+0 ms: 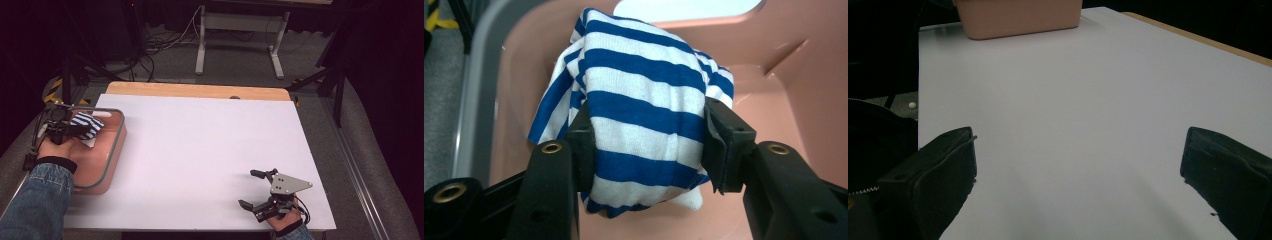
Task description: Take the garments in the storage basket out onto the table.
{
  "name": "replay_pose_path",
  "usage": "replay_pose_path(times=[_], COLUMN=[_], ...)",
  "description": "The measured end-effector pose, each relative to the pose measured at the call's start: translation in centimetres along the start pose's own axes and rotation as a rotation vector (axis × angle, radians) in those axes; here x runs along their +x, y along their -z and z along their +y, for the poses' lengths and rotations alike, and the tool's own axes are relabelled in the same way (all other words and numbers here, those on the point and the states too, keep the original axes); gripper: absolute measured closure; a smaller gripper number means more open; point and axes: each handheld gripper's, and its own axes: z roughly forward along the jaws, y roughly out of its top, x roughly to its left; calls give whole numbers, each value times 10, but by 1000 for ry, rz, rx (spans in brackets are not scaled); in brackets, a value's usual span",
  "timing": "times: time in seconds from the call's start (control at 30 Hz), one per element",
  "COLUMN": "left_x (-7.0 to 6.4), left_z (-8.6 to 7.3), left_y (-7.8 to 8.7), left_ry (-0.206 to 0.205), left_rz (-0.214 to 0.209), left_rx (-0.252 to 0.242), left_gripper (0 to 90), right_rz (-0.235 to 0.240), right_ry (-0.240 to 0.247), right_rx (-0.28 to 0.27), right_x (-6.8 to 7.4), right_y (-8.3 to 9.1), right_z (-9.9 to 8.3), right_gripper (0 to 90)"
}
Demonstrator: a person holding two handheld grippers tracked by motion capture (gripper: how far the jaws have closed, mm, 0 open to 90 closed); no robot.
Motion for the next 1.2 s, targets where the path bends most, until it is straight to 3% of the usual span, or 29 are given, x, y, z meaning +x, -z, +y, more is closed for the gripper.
replay_pose_path(times=[0.37, 1.2], left_x=[-11, -26], left_z=[-1, -8], left_y=[19, 65], left_ry=[-38, -10], left_rz=[-3, -92], left_rx=[-96, -303], left_gripper=[516, 514], right_rz=[0, -2], right_ry=[1, 4], right_rx=[4, 1], right_x=[1, 0], right_y=[-1, 0], right_z=[0, 0], right_gripper=[21, 21])
